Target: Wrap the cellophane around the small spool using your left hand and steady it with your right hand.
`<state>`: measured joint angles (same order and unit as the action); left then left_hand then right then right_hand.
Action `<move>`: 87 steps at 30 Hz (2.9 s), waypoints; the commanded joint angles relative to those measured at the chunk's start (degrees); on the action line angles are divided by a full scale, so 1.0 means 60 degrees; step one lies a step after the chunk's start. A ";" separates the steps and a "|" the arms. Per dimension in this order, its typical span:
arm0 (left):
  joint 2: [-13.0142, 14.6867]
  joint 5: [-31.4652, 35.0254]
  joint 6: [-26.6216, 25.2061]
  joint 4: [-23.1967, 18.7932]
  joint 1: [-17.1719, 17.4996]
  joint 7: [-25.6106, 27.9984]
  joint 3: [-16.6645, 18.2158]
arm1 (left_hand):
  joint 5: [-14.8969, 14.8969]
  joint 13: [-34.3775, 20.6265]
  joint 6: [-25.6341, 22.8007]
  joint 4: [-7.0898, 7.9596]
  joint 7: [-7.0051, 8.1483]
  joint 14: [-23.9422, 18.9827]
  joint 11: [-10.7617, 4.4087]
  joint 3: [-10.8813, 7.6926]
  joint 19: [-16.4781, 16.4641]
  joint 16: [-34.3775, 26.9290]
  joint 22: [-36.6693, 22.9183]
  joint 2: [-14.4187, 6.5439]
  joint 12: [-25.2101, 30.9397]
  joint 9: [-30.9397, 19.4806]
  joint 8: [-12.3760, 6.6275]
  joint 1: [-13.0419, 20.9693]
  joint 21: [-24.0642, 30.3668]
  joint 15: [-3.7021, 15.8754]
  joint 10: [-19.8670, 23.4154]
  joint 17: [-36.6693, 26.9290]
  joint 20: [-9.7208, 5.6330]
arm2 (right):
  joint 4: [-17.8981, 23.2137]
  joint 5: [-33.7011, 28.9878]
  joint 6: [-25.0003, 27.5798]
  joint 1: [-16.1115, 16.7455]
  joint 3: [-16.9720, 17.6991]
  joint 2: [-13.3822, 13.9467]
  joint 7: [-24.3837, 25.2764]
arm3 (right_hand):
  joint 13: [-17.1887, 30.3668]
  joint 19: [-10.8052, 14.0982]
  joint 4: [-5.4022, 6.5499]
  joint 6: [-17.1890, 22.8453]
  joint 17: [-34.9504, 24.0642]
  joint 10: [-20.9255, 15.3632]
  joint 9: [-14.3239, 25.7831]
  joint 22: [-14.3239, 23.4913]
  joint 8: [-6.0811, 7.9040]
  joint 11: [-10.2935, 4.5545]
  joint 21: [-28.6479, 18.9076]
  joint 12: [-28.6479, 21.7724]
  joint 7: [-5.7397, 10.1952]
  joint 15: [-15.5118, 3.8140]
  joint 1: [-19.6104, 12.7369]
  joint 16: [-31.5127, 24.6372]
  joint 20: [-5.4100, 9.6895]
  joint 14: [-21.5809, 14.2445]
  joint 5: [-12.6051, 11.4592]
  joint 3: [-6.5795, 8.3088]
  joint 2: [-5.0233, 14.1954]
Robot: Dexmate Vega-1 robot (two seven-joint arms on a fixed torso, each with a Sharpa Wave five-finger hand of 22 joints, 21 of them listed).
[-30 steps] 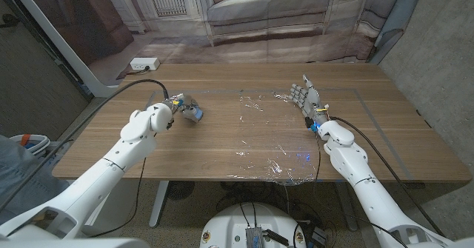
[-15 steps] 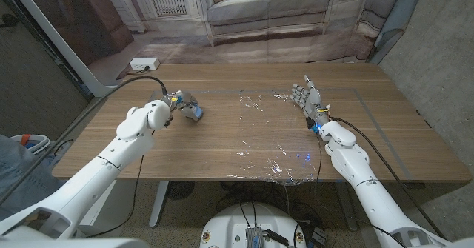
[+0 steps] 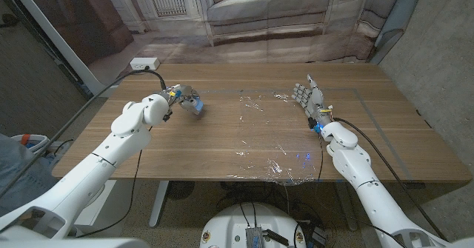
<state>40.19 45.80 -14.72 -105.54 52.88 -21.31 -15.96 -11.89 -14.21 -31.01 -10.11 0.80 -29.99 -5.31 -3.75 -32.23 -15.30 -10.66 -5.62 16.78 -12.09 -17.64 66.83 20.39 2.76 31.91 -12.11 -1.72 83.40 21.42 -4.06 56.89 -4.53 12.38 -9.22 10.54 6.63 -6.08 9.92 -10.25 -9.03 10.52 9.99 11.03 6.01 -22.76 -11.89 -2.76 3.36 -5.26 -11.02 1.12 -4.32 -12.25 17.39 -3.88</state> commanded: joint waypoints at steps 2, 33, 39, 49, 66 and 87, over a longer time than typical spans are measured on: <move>0.0207 -0.0668 0.1511 -0.0350 0.0292 0.0704 0.0289 | -0.0023 -0.0023 -0.0102 0.0469 0.0023 -0.0097 -0.0042 -0.0473 -0.0012 0.0038 -0.0021 -0.0726 0.0024 -0.0032 -0.0003 0.0634 0.0059 0.0451 0.0150 -0.0053 0.0016 | 0.0002 0.0091 -0.0176 0.0078 0.0103 -0.0011 -0.0054 | 0.0019 0.0087 -0.0013 0.0054 -0.0043 -0.0132 0.0046 0.0031 0.0033 -0.0004 0.0035 -0.0083 -0.0046 -0.0030 -0.0015 0.0005 0.0015 -0.0073 0.0039 -0.0040 0.0130; 0.0072 -0.1160 0.4599 -0.0518 -0.0084 0.0741 -0.0173 | 0.0050 -0.0058 -0.0212 0.0616 0.0085 -0.0053 -0.0107 -0.0545 0.0172 0.0155 -0.0022 -0.0653 -0.0054 -0.0020 0.0051 0.0526 -0.0019 0.0503 0.0204 -0.0067 -0.0049 | 0.0565 0.0334 -0.0628 0.0779 0.0505 0.0039 0.0008 | 0.0021 0.0153 -0.0025 0.0068 -0.0041 -0.0177 0.0046 0.0034 0.0034 0.0020 0.0134 -0.0090 -0.0062 -0.0013 -0.0043 0.0006 0.0014 -0.0112 0.0050 -0.0057 0.0166; -0.0017 -0.1223 0.5128 -0.0514 -0.0107 0.0759 -0.0254 | 0.0062 -0.0064 -0.0245 0.0642 0.0112 -0.0061 -0.0118 -0.0562 0.0226 0.0176 -0.0021 -0.0635 -0.0066 -0.0016 0.0063 0.0504 -0.0043 0.0506 0.0242 -0.0068 -0.0061 | 0.0671 0.0415 -0.0661 0.0905 0.0602 0.0028 0.0059 | 0.0022 0.0160 -0.0030 0.0074 -0.0040 -0.0201 0.0047 0.0035 0.0035 0.0022 0.0155 -0.0097 -0.0069 -0.0010 -0.0053 0.0005 0.0013 -0.0122 0.0052 -0.0059 0.0174; -0.0225 -0.1317 0.6124 -0.0301 -0.0378 0.0563 -0.0631 | 0.0080 -0.0054 -0.0281 0.0672 0.0151 -0.0067 -0.0162 -0.0572 0.0273 0.0212 -0.0019 -0.0586 -0.0102 -0.0009 0.0090 0.0465 -0.0070 0.0542 0.0283 -0.0065 -0.0101 | 0.0640 0.0462 -0.0776 0.0920 0.0640 0.0024 0.0016 | 0.0022 0.0180 -0.0033 0.0081 -0.0041 -0.0226 0.0047 0.0036 0.0035 0.0019 0.0197 -0.0102 -0.0070 0.0003 -0.0058 0.0004 0.0016 -0.0141 0.0059 -0.0071 0.0180; -0.0805 -0.1834 0.7650 0.0520 -0.1064 -0.0040 -0.1341 | 0.0095 -0.0058 -0.0358 0.0686 0.0178 -0.0132 -0.0189 -0.0611 0.0268 0.0242 -0.0018 -0.0549 -0.0149 0.0001 0.0122 0.0456 -0.0080 0.0575 0.0338 -0.0061 -0.0136 | 0.0916 0.0523 -0.0989 0.1062 0.0875 0.0018 0.0217 | 0.0023 0.0209 -0.0040 0.0088 -0.0042 -0.0231 0.0047 0.0038 0.0034 0.0037 0.0259 -0.0097 -0.0065 -0.0009 -0.0069 0.0009 0.0005 -0.0148 0.0067 -0.0088 0.0190; -0.1283 -0.1480 0.7872 0.0156 -0.1177 -0.1083 -0.1909 | 0.0100 -0.0064 -0.0523 0.0688 0.0227 -0.0307 -0.0271 -0.0686 0.0244 0.0233 -0.0019 -0.0552 -0.0170 0.0009 0.0131 0.0482 -0.0084 0.0666 0.0490 -0.0062 -0.0188 | 0.0211 0.1134 -0.1357 0.0480 0.1384 0.0496 -0.0922 | 0.0024 0.0227 -0.0043 0.0105 -0.0043 -0.0216 0.0047 0.0041 0.0036 0.0053 0.0342 -0.0082 -0.0077 0.0020 -0.0080 0.0021 0.0002 -0.0136 0.0075 -0.0102 0.0217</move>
<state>33.36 35.10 32.98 -101.95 45.24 -24.68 -26.27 -11.08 -14.55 -32.88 -9.81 1.84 -31.03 -5.35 -3.45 -30.46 -13.96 -10.69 -5.65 15.67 -11.87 -16.63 66.80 19.89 2.78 32.76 -12.39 -2.45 88.33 26.05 -11.66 62.38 2.22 13.71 -10.60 10.53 7.65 -6.32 10.23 -10.24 -9.85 10.52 9.99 11.03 6.22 -20.75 -12.34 -3.07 3.37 -5.48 -11.02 0.92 -4.92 -11.75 17.15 -3.05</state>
